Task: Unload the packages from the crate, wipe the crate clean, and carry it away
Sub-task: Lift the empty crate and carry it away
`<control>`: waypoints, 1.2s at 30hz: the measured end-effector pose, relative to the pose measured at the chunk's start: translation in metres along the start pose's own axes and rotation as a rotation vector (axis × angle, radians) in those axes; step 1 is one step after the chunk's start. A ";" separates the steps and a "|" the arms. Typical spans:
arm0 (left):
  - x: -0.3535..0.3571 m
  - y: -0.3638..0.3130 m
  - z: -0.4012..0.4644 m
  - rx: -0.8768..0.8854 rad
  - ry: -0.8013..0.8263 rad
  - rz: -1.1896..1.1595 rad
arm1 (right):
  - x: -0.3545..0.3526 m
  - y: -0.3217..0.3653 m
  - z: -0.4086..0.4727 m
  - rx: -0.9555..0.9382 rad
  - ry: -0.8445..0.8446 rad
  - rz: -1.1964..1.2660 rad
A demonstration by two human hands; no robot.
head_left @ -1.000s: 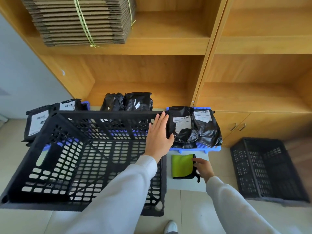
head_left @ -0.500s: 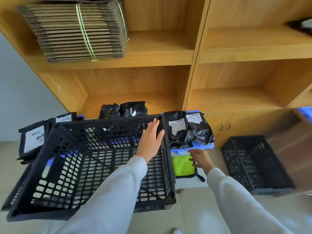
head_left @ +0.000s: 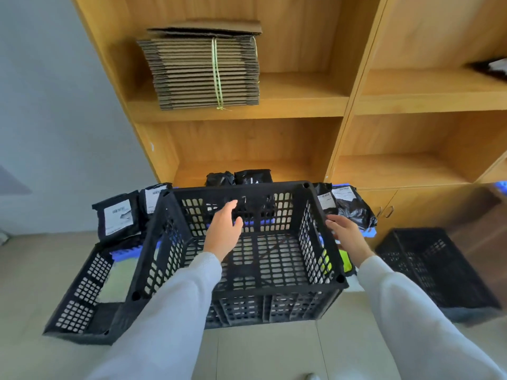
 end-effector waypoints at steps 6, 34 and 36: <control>-0.067 0.062 -0.030 -0.074 -0.114 -0.025 | 0.015 -0.019 -0.023 -0.018 -0.090 -0.124; -0.132 0.133 -0.056 -0.555 -0.221 -0.559 | 0.019 0.004 -0.037 -0.005 -0.033 -0.018; -0.139 0.125 -0.059 -0.562 -0.221 -0.563 | 0.016 0.015 -0.040 -0.029 -0.021 -0.001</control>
Point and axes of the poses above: each hand's wrist, its own z-axis towards the middle knuckle, its own x-axis out of the palm, y = z × x, the point moved 1 cm from there along z, towards the middle knuckle, and after that the axes turned 2 degrees about y, right-handed, at the moved point
